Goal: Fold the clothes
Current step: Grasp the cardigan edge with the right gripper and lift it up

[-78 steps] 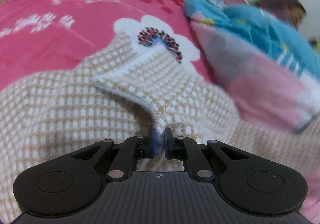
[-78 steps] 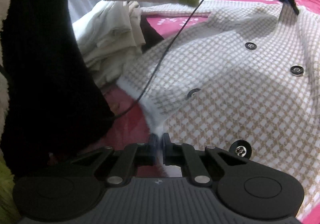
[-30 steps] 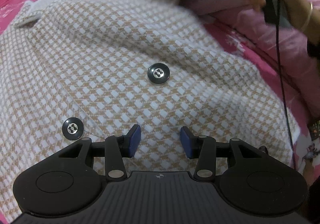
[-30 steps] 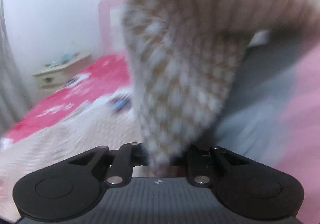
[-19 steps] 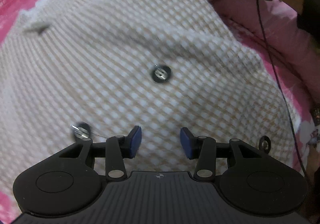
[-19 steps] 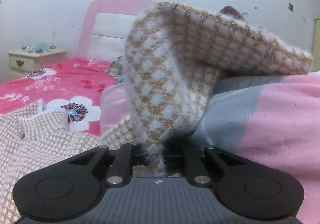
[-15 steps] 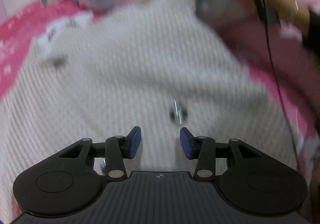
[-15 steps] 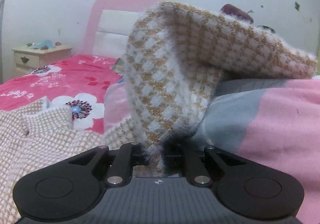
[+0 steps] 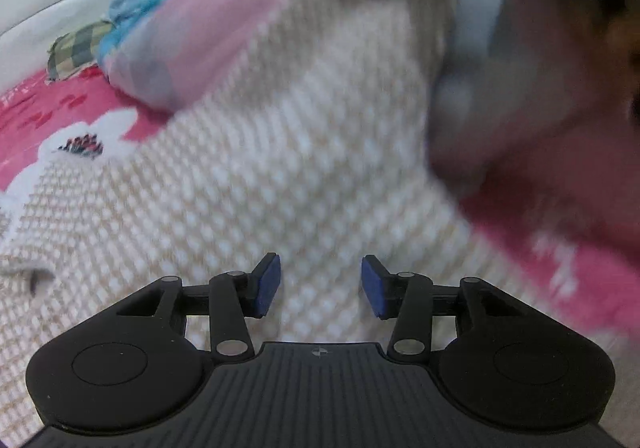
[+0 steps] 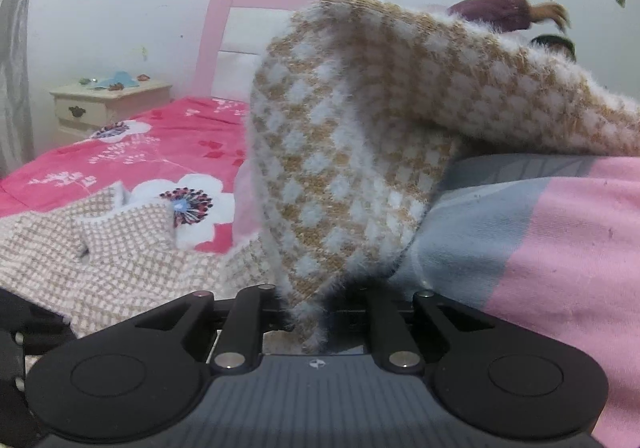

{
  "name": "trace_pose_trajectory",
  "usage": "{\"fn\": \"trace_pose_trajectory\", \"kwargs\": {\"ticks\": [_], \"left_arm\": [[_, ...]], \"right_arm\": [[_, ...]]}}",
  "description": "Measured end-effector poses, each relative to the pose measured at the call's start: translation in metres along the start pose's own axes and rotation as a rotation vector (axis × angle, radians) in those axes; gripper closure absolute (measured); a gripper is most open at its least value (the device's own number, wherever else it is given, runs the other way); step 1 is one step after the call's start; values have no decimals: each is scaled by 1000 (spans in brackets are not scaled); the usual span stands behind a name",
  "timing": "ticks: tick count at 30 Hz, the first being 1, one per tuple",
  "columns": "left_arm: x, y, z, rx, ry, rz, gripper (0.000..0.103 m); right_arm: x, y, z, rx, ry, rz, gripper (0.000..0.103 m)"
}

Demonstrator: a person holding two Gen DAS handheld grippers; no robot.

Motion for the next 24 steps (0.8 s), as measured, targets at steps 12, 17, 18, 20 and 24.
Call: {"fn": "trace_pose_trajectory", "kwargs": {"ticks": [12,17,18,20,24], "left_arm": [[54,-4,-3,-156,-58,69,57],[65,-12,1,-244,-72,107,57],[66,-13,2,-255,-76,108,57],[67,-12,1,-253,-89,104,57],[68,-14,0,-224,-107,101,57]], "right_arm": [[-115,72,40,-3,-247,237,49],[-128,130,104,74,-501,330,64],[-131,140,117,60,-534,340,65],[-141,164,133,43,-552,388,66],[-172,208,154,88,-610,522,66]]}}
Point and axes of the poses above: each gripper's, at about its wrist camera, not at the fingertips, and x roughly the way its jaws point, z to its left, y to its underside, the point moved 7 cm from there along x, roughly the way its jaws point, and after that the axes turned 10 degrees about -x, right-handed, at the moved point
